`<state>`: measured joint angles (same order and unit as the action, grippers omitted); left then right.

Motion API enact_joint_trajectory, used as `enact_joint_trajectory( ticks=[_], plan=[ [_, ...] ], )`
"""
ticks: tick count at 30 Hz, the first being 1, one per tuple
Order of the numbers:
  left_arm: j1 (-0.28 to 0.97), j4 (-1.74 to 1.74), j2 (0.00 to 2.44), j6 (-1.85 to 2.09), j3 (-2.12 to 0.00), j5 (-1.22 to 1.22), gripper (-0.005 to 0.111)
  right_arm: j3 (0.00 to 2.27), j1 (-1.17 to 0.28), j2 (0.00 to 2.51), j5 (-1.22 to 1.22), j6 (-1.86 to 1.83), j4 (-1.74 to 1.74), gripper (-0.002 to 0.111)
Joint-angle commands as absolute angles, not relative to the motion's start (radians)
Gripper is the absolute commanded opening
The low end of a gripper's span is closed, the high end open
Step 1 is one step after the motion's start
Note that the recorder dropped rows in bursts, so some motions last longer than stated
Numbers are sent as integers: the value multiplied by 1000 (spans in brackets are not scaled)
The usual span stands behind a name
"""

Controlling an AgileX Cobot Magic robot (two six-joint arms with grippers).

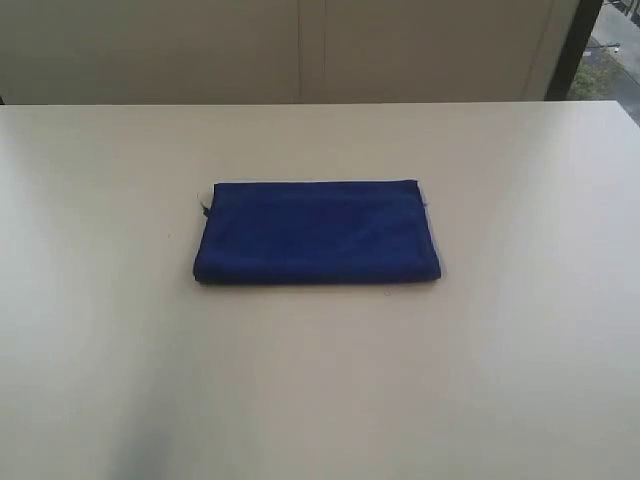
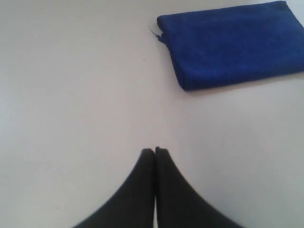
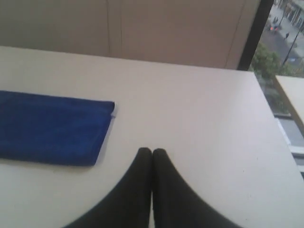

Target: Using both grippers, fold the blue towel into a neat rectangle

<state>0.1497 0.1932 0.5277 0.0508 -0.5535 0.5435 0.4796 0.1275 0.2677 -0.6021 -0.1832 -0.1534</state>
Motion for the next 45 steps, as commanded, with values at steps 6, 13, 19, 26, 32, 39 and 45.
enact_joint_trajectory(
  ticks=[6, 13, 19, 26, 32, 39, 45],
  plan=[
    [148, 191, 500, 75, -534, 532, 0, 373, 134, 223, -447, -183, -146, 0],
    [148, 191, 500, 75, -534, 532, 0, 373, 134, 223, -447, -183, -146, 0],
    [148, 191, 500, 75, -534, 532, 0, 373, 134, 223, -447, -183, -146, 0],
    [148, 191, 500, 75, -534, 532, 0, 373, 134, 223, -447, -183, -146, 0],
    [148, 191, 500, 75, -534, 532, 0, 332, 134, 148, -444, -183, -146, 0],
    [148, 191, 500, 75, -534, 532, 0, 242, 134, 0, -446, -183, -132, 0],
    [148, 191, 500, 75, -534, 531, 0, 209, 136, 0, -445, -178, -119, 0]
  ],
)
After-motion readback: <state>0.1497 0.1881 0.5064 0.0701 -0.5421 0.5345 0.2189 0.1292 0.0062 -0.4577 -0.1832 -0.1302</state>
